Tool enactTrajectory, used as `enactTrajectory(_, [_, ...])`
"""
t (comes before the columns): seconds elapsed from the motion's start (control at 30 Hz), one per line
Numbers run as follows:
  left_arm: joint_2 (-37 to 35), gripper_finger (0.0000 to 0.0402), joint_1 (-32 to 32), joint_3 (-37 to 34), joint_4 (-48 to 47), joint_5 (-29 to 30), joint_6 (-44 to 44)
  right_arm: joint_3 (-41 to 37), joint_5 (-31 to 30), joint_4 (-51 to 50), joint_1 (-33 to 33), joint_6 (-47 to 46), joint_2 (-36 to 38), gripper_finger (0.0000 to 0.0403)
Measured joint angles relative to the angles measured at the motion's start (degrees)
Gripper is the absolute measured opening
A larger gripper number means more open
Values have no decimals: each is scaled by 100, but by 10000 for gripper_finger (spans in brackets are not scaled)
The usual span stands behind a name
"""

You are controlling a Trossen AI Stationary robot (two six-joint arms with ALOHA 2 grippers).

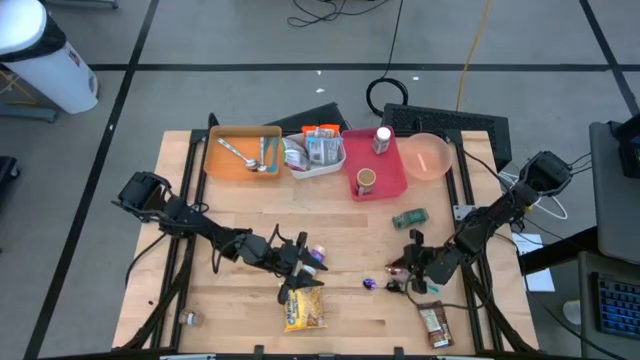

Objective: Pick & Place Food Item
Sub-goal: Put the right purple spoon into the orange bin

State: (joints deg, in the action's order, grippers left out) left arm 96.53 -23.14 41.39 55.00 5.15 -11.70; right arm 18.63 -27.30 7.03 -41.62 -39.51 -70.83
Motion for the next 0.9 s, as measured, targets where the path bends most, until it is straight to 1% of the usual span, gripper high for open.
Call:
enactTrajectory(0.33, [0, 186, 2, 0, -8, 155, 0, -4, -916, 841, 4, 1180, -7, 0])
enactTrajectory(0.53, [0, 186, 0, 0, -52, 326, 0, -4, -1469, 1853, 4, 2061, -4, 0])
enactTrajectory(0.67, [0, 186, 0, 0, -88, 425, -2, -4, -1657, 2585, 6, 2543, -4, 0])
enactTrajectory(0.8, [0, 186, 1, 0, -91, 452, -2, -4, -1632, 3220, 61, 2925, -4, 0])
enactTrajectory(0.9, [0, 186, 1, 0, -96, 452, -2, -4, -1625, 3485, 108, 3039, -4, 0])
